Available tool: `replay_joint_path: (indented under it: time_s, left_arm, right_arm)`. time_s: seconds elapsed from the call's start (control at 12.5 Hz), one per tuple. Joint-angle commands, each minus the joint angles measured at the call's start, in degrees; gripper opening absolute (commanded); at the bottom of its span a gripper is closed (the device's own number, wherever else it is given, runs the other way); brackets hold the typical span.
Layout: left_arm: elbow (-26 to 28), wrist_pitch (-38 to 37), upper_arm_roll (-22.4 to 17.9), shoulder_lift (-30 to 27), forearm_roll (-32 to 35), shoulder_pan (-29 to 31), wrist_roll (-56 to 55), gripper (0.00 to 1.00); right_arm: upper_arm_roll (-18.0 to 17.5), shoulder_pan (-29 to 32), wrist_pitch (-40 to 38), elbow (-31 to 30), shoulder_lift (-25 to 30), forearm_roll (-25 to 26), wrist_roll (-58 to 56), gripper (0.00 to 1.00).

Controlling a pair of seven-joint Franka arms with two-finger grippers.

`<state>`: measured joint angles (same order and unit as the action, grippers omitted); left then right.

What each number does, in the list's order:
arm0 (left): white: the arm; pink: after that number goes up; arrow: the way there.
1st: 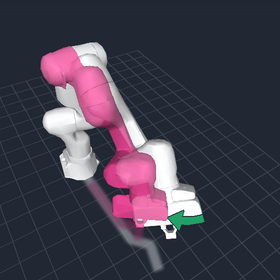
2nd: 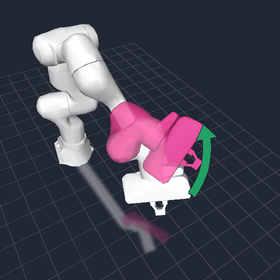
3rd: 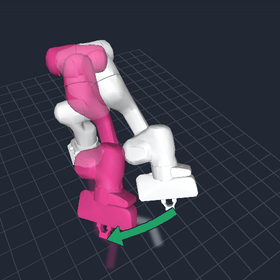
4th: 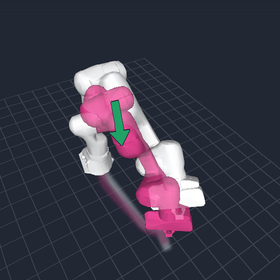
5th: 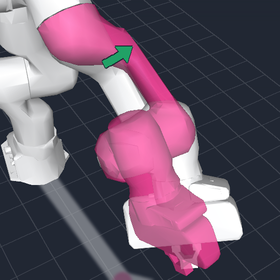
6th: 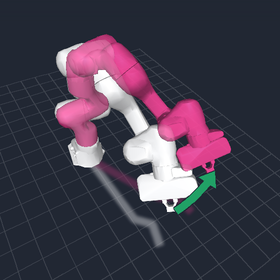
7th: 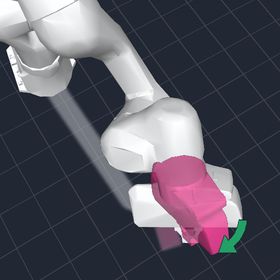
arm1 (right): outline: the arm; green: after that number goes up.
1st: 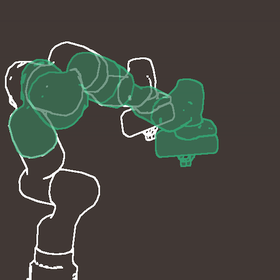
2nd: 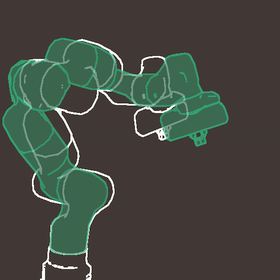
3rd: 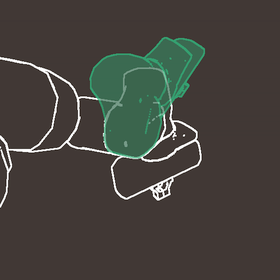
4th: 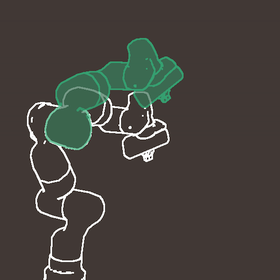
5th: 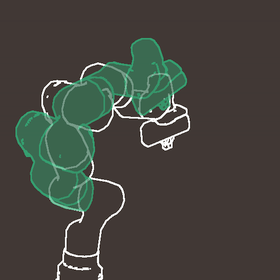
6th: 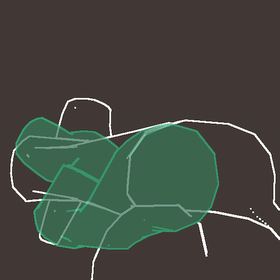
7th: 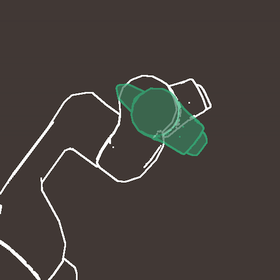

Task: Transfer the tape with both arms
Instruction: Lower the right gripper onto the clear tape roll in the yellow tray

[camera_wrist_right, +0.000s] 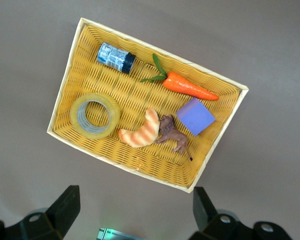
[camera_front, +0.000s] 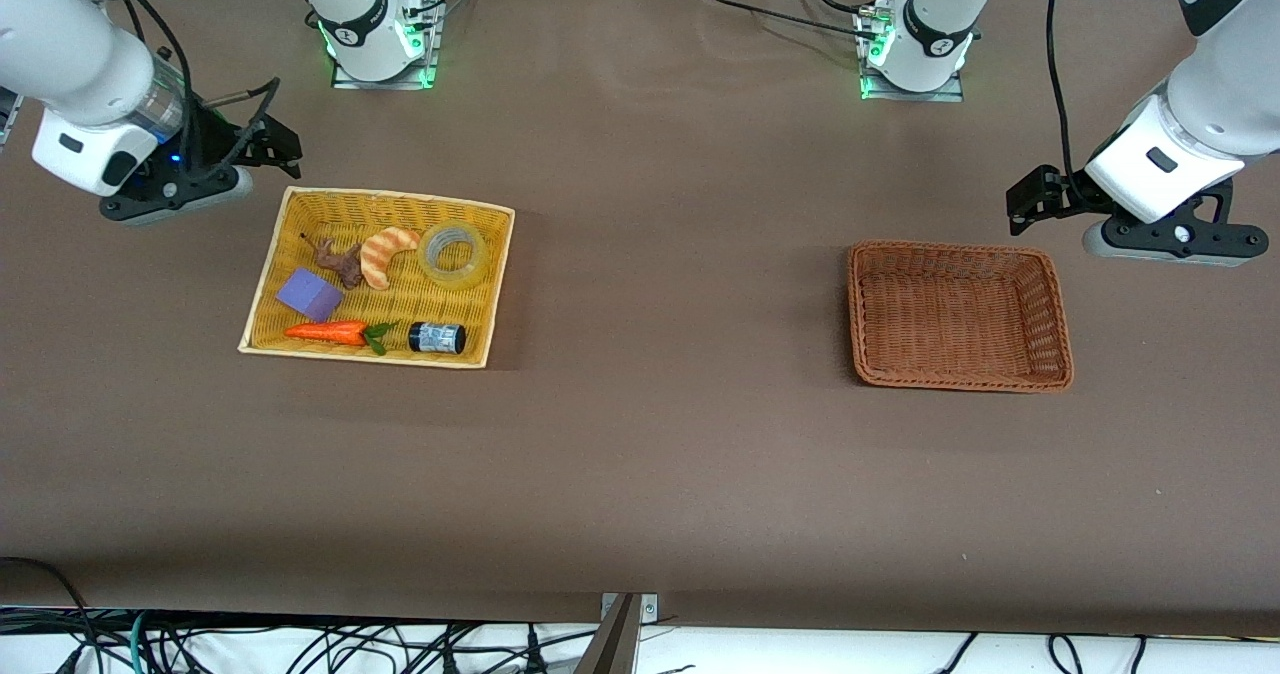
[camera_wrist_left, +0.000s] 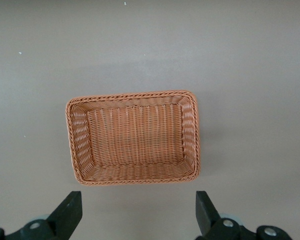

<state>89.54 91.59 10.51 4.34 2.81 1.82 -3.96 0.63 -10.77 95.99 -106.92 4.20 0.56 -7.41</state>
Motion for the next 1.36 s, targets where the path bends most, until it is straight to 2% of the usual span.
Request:
replay_joint_path:
  time_s: [0.0,0.24,0.64,0.96,1.28]
  left_arm:
    - [-2.3,-0.8,0.1,1.2,1.4,-0.4,-0.2,1.0]
    - [-2.3,-0.8,0.1,1.2,1.4,-0.4,-0.3,1.0]
    - [-2.3,-0.8,0.1,1.2,1.2,-0.9,-0.5,1.0]
    - [-2.3,-0.8,0.1,1.2,1.3,-0.9,-0.5,1.0]
    - [-2.3,-0.8,0.1,1.2,1.3,-1.0,-0.5,1.0]
  right_arm:
    - [-1.8,0.1,6.2,-6.2,0.8,0.9,3.8,1.0]
    - [-4.9,0.1,16.4,-14.0,-0.5,1.0,8.3,1.0]
    - [-6.3,0.1,33.3,-25.9,-7.0,0.9,12.6,1.0]
    - [-7.8,0.0,40.5,-26.1,-13.8,0.4,16.5,1.0]
    - [-9.0,0.0,42.7,-26.7,-16.2,0.3,17.6,0.99]
